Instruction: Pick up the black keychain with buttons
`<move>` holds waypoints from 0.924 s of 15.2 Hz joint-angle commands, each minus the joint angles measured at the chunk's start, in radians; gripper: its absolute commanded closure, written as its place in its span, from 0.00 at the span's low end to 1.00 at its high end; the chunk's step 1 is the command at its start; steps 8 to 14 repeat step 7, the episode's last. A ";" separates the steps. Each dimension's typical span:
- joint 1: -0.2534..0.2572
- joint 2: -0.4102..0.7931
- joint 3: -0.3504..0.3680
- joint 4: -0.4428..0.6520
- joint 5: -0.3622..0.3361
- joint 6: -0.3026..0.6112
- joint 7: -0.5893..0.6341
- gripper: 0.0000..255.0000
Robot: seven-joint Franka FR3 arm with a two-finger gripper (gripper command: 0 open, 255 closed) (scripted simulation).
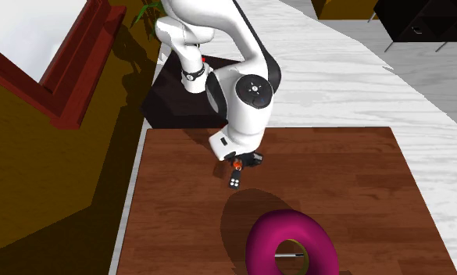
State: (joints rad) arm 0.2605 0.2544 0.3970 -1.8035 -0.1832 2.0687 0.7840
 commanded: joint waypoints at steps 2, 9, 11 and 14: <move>-0.001 -0.010 0.002 0.028 0.008 -0.037 -0.007 1.00; -0.002 -0.022 0.004 0.056 0.015 -0.075 -0.014 1.00; -0.002 -0.022 0.004 0.056 0.015 -0.075 -0.014 1.00; -0.002 -0.022 0.004 0.056 0.015 -0.075 -0.014 1.00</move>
